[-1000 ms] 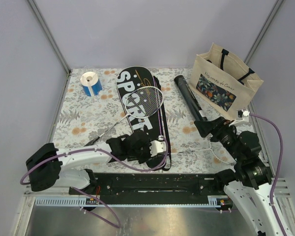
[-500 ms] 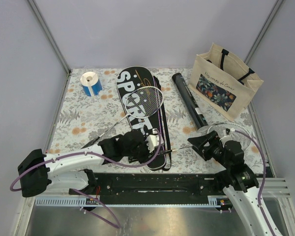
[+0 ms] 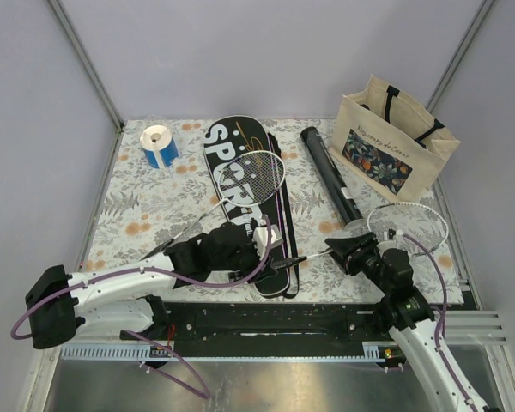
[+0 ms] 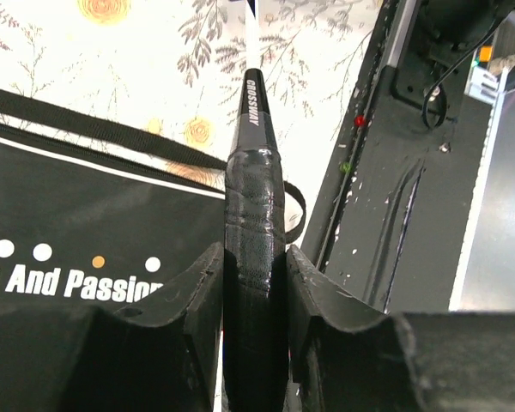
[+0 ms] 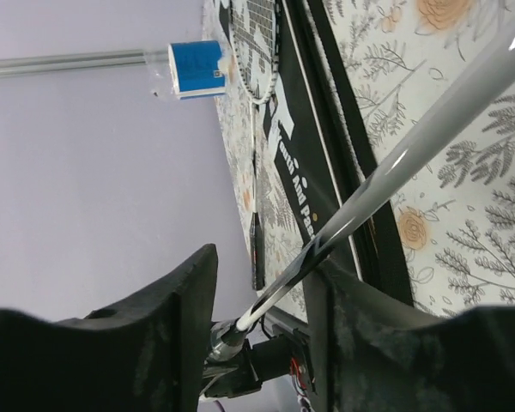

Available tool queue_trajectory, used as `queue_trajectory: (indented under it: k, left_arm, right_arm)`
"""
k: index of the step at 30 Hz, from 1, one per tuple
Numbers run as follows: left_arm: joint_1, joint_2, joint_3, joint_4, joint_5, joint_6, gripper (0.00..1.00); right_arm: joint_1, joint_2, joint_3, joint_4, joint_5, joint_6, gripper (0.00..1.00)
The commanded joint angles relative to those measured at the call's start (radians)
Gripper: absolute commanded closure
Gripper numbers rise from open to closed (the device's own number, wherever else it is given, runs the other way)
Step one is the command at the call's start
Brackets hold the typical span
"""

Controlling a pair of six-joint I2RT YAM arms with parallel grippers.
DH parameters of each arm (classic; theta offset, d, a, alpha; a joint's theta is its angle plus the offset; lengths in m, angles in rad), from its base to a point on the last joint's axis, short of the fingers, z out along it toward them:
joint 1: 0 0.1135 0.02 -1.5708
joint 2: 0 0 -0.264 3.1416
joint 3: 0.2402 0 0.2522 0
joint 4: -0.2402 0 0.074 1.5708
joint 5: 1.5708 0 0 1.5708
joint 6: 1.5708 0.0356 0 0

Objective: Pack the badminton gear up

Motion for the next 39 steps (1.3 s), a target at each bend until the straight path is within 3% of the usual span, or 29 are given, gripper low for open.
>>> queue_trajectory:
  k: [1, 7, 9, 10, 13, 15, 20, 23, 25, 28, 33, 35, 39]
  left_arm:
    - [-0.011, -0.033, -0.002, 0.131, 0.101, -0.040, 1.00]
    - [-0.011, -0.059, -0.005, 0.142, 0.108, -0.053, 0.99]
    - [-0.011, -0.076, 0.001, 0.145, 0.110, -0.064, 0.79]
    - [-0.012, -0.086, 0.006, 0.143, 0.107, -0.070, 0.64]
    - [-0.011, -0.132, 0.020, 0.136, 0.049, -0.104, 0.02]
    - [-0.011, -0.166, 0.038, 0.114, -0.019, -0.133, 0.01]
    - [-0.011, -0.218, 0.158, -0.112, -0.314, -0.167, 0.01]
    - [0.002, -0.209, 0.217, -0.212, -0.482, -0.187, 0.01]
    - [0.046, -0.180, 0.267, -0.277, -0.494, -0.230, 0.01]
    - [0.112, -0.119, 0.333, -0.386, -0.580, -0.348, 0.01]
    - [0.164, -0.045, 0.330, -0.370, -0.657, -0.438, 0.05]
    - [0.187, -0.011, 0.334, -0.352, -0.631, -0.463, 0.10]
    - [0.198, 0.006, 0.269, -0.155, -0.207, -0.411, 0.18]
  right_arm:
    - [0.006, -0.025, -0.114, 0.133, 0.010, 0.008, 0.57]
    - [0.006, -0.168, 0.058, -0.088, 0.123, -0.097, 0.96]
    - [0.006, -0.177, 0.099, -0.091, 0.139, -0.139, 1.00]
    - [0.006, -0.167, 0.121, -0.085, 0.139, -0.171, 1.00]
    - [0.006, -0.083, 0.199, -0.071, 0.093, -0.290, 1.00]
    - [0.007, -0.029, 0.246, -0.027, 0.040, -0.372, 1.00]
    - [0.006, 0.106, 0.338, 0.094, -0.098, -0.522, 1.00]
    - [0.006, 0.244, 0.427, 0.087, -0.194, -0.581, 1.00]
    - [0.006, 0.356, 0.470, 0.087, -0.269, -0.619, 1.00]
    - [0.006, 0.497, 0.568, -0.010, -0.359, -0.706, 1.00]
    - [0.006, 0.640, 0.710, -0.194, -0.386, -0.866, 1.00]
    - [0.006, 0.692, 0.746, -0.249, -0.367, -0.910, 1.00]
    - [0.006, 0.752, 0.751, -0.205, -0.395, -0.866, 1.00]
